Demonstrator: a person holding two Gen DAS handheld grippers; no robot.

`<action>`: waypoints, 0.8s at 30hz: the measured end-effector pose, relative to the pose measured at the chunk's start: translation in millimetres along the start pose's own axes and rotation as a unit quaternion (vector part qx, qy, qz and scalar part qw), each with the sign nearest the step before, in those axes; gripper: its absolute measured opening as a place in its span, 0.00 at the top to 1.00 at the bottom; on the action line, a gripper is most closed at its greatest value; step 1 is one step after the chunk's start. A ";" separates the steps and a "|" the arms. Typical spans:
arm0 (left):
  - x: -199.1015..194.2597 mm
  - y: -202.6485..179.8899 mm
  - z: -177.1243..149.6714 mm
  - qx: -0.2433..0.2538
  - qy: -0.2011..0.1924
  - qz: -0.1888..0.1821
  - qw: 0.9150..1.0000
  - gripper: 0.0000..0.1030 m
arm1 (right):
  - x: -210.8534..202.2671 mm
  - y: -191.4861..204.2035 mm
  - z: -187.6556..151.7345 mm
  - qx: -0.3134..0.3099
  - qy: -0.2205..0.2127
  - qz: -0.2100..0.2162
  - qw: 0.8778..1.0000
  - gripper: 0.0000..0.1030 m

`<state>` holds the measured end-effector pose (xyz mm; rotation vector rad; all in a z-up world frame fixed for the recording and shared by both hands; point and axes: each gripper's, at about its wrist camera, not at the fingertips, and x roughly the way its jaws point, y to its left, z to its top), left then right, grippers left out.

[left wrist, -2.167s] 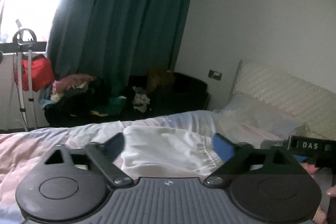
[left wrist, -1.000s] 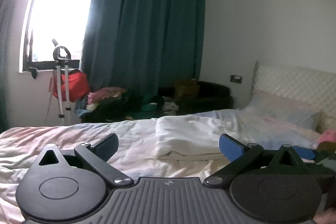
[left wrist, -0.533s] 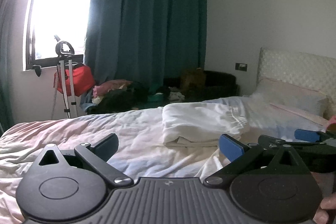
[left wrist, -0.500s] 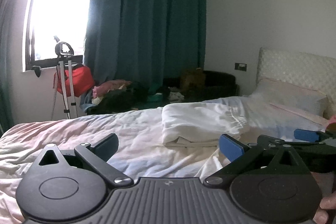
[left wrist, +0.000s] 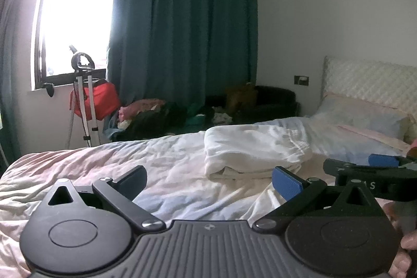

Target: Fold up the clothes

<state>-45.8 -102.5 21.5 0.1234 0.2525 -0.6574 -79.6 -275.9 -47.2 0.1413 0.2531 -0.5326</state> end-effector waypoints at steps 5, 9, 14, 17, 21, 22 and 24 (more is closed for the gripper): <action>2.1 3.7 -0.2 -0.009 0.003 0.000 1.000 0.00 | -2.7 2.7 -0.7 -0.009 0.000 0.000 1.000 0.11; 2.1 5.0 -1.9 -0.010 0.004 0.003 1.000 0.00 | -3.8 2.3 -1.0 -0.009 0.001 -0.001 1.000 0.11; 1.6 6.0 -2.4 -0.009 0.005 0.005 1.000 0.00 | -4.1 1.0 -0.7 -0.007 0.001 0.000 1.000 0.11; 1.8 5.8 -2.4 -0.007 0.005 0.005 1.000 0.00 | -4.1 0.5 -0.5 -0.007 0.001 0.000 1.000 0.11; 2.5 6.9 -3.1 -0.010 0.007 0.006 1.000 0.00 | -2.2 0.3 0.5 -0.008 0.001 0.001 1.000 0.11; 2.5 6.9 -3.4 -0.010 0.008 0.006 1.000 0.00 | -2.2 0.3 0.6 -0.009 0.001 0.000 1.000 0.11; 2.6 7.1 -3.8 -0.011 0.009 0.006 1.000 0.00 | -2.4 0.6 0.5 -0.010 0.001 0.001 1.000 0.11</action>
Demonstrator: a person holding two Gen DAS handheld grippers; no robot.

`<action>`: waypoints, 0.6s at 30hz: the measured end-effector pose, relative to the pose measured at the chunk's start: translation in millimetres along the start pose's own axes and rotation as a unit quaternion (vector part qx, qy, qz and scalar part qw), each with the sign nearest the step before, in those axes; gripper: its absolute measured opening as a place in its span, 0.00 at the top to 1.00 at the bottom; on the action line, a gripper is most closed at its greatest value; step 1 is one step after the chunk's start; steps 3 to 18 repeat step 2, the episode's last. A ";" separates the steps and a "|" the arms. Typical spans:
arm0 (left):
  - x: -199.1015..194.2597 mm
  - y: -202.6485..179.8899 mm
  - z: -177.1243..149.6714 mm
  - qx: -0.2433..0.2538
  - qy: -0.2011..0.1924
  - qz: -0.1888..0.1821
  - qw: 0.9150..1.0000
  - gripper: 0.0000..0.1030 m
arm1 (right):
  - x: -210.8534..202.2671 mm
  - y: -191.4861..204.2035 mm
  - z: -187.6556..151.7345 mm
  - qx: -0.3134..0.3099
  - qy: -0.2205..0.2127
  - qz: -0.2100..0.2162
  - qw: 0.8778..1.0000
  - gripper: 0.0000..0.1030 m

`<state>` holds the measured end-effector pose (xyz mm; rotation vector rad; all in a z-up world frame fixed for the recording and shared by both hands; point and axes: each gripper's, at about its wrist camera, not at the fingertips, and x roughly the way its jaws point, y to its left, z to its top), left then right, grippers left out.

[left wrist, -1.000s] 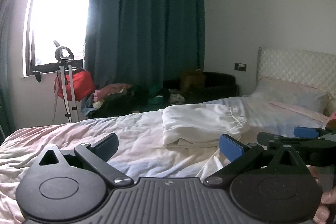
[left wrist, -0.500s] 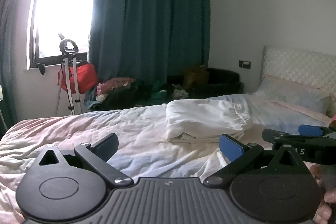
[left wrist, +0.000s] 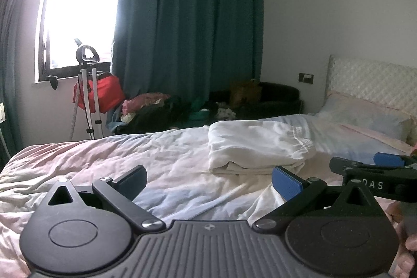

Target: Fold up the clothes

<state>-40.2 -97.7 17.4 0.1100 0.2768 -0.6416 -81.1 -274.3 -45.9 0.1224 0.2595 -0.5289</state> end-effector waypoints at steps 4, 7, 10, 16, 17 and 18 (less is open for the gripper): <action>0.2 0.2 -0.3 -0.001 0.001 0.000 1.000 0.00 | 0.0 0.2 -0.2 0.000 0.000 -0.001 1.000 0.11; 0.2 0.2 -0.3 -0.001 0.001 0.000 1.000 0.00 | 0.0 0.2 -0.2 0.000 0.000 -0.001 1.000 0.11; 0.2 0.2 -0.3 -0.001 0.001 0.000 1.000 0.00 | 0.0 0.2 -0.2 0.000 0.000 -0.001 1.000 0.11; 0.2 0.2 -0.3 -0.001 0.001 0.000 1.000 0.00 | 0.0 0.2 -0.2 0.000 0.000 -0.001 1.000 0.11; 0.2 0.2 -0.3 -0.001 0.001 0.000 1.000 0.00 | 0.0 0.2 -0.2 0.000 0.000 -0.001 1.000 0.11; 0.2 0.2 -0.3 -0.001 0.001 0.000 1.000 0.00 | 0.0 0.2 -0.2 0.000 0.000 -0.001 1.000 0.11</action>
